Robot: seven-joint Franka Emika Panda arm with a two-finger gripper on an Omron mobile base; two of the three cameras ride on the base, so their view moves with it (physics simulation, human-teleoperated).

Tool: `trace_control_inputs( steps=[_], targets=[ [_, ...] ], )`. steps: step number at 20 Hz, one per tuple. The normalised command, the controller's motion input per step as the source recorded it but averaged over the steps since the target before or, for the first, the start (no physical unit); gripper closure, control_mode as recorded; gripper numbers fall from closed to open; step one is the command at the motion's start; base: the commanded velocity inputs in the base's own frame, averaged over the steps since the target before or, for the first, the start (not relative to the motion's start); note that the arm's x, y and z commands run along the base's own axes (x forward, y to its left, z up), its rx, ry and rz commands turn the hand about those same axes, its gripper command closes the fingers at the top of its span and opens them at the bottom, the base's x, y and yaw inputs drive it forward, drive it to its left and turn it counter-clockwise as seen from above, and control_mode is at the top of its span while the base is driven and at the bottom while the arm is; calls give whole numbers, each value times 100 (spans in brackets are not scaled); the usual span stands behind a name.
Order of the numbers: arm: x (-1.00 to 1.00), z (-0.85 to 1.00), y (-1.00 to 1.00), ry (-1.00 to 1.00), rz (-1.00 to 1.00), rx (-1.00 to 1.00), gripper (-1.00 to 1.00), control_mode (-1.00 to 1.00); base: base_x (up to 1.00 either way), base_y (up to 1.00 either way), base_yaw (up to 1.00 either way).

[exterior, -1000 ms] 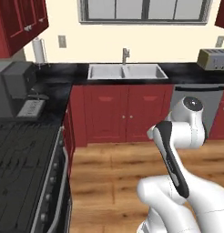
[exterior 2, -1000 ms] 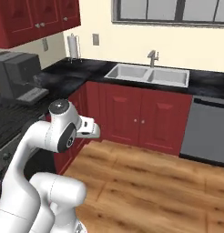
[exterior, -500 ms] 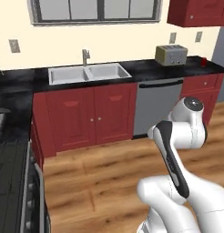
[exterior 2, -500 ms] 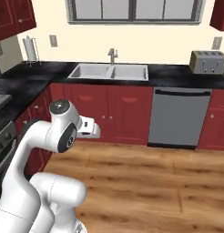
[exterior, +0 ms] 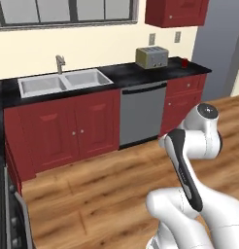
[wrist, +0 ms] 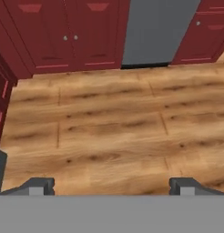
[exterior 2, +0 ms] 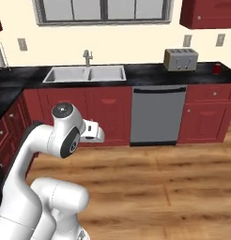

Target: Four empty soda cans are scattered around the kitchen. Gather all the cans and cluster them next to the stove for recycling.

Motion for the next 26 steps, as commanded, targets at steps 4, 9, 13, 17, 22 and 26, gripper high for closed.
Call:
trace_control_inputs(
  steps=[4, 9, 13, 17, 22, 26],
  targets=[
    [0, 0, 0, 0, 0, 0, -100, 100, 36, 0, -26],
    [0, 0, 0, 0, 0, 0, -100, 100, 51, 0, -24],
    [0, 0, 0, 0, 0, 0, -100, 100, 59, 0, -24],
    [0, 0, 0, 0, 0, 0, -100, 100, 60, 0, -24],
    [0, 0, 0, 0, 0, 0, -100, 100, 56, 0, -25],
    [0, 0, 0, 0, 0, 0, -100, 100, 58, -3, -25]
  ],
)
